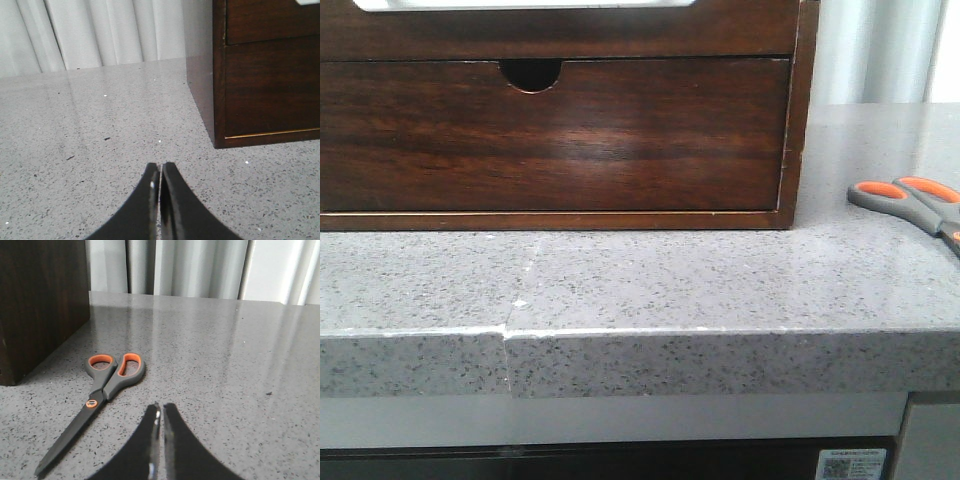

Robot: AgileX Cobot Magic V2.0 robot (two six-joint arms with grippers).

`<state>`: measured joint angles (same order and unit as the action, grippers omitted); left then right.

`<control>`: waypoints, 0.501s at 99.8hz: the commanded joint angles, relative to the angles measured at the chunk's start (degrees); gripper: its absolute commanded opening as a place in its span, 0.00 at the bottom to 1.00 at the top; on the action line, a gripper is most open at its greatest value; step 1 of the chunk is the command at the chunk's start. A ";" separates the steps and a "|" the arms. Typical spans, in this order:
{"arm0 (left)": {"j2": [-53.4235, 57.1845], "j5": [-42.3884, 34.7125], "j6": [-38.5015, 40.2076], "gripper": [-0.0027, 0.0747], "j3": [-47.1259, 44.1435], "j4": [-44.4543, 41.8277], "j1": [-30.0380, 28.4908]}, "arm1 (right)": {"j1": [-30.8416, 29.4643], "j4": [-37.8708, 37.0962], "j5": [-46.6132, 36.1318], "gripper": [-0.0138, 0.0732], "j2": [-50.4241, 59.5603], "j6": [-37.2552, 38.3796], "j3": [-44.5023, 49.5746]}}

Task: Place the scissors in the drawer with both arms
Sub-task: 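Move the left gripper toward the white handle of the wooden drawer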

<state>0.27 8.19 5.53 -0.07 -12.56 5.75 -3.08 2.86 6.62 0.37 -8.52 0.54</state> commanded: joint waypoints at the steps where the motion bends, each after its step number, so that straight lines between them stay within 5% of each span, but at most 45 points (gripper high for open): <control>1: 1.65 -4.79 0.03 0.01 -1.20 -0.03 0.08 | -0.39 -0.09 -4.74 0.11 1.26 -0.19 1.67; 50: 1.65 -4.79 0.03 0.01 -1.20 -0.03 0.08 | -0.39 -0.09 -4.41 0.11 1.26 -0.19 1.67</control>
<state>0.27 8.19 5.53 -0.07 -12.56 5.75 -3.08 2.86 6.62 0.37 -8.52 0.54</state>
